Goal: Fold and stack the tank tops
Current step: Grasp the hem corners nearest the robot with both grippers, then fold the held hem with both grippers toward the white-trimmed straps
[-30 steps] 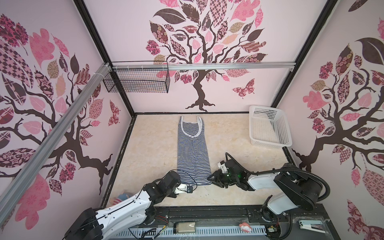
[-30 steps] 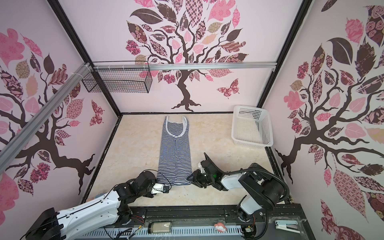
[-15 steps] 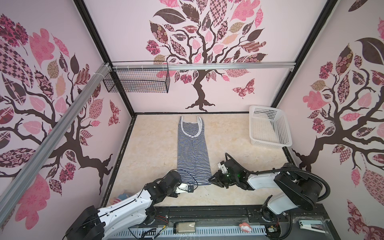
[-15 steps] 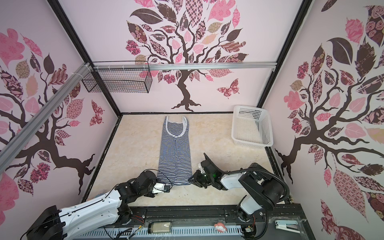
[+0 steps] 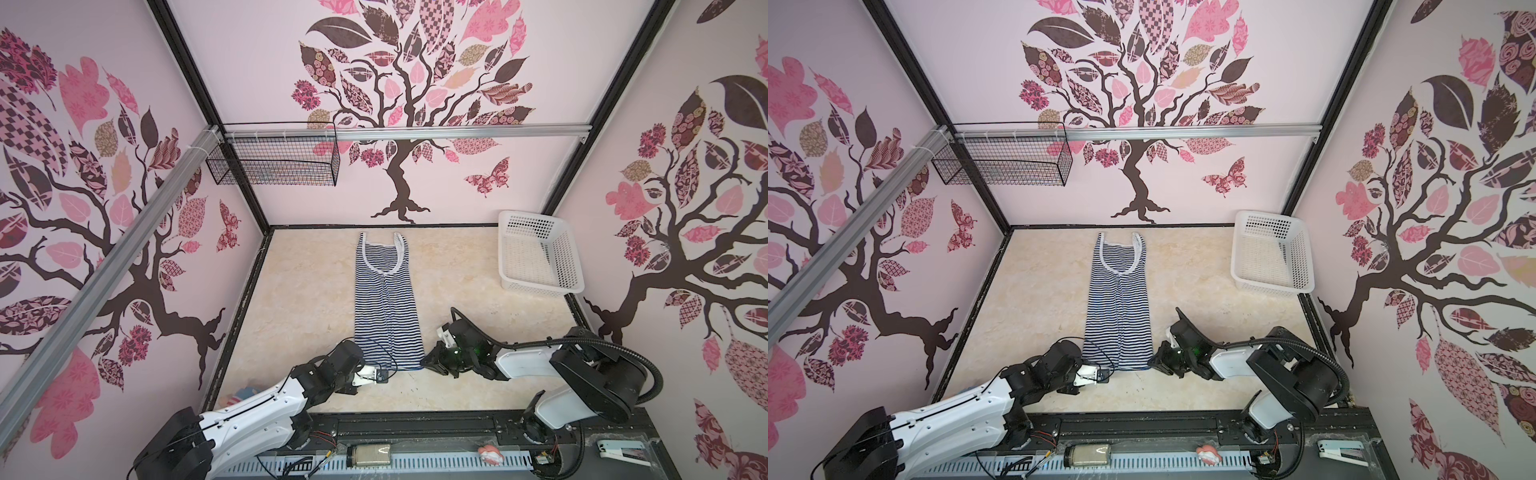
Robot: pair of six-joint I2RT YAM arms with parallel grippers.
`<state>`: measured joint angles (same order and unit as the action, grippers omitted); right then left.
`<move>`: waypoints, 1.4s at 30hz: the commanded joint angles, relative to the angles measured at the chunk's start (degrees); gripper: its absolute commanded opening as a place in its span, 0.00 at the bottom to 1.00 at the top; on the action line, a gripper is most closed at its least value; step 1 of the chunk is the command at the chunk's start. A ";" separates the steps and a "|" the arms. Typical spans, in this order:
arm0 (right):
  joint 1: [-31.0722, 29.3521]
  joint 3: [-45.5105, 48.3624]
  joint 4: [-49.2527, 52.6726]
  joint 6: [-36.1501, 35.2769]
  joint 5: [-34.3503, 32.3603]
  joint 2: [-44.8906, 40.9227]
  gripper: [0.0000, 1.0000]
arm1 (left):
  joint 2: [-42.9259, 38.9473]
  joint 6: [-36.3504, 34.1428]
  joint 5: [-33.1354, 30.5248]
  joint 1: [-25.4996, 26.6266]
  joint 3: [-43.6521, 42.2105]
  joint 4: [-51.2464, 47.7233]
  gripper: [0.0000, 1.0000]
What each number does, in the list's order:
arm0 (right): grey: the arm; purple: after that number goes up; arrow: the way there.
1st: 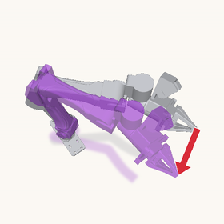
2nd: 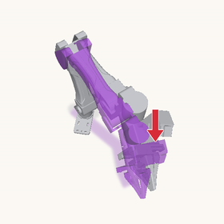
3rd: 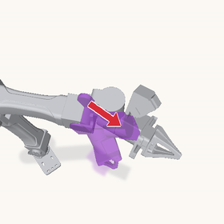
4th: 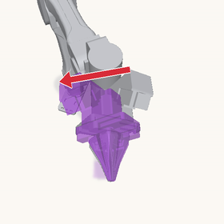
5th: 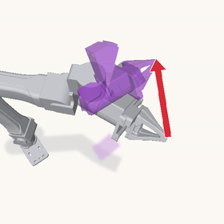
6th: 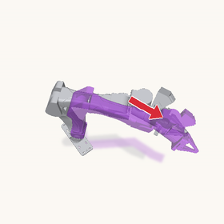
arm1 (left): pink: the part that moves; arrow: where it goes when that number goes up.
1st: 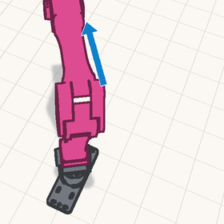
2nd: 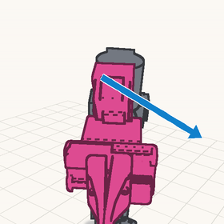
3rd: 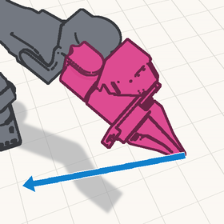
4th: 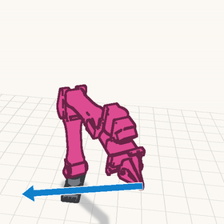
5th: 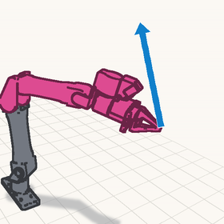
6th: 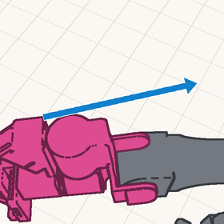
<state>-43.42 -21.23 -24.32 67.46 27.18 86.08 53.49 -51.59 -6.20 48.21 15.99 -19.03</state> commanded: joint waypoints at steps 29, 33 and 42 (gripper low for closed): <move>-3.07 -3.75 15.05 1.12 -2.95 -17.41 0.02 | -6.96 8.11 10.37 -0.15 11.41 -23.84 0.08; -3.64 -4.45 18.87 1.84 -3.92 -23.00 0.03 | -9.46 11.21 12.88 0.24 14.47 -29.99 0.10; -4.63 -10.90 27.13 0.47 -5.51 -27.80 0.04 | -8.60 12.48 16.30 0.23 20.22 -34.06 0.12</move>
<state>-47.83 -28.91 -1.52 68.82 22.83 58.76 44.42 -40.38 7.38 48.27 33.87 -50.63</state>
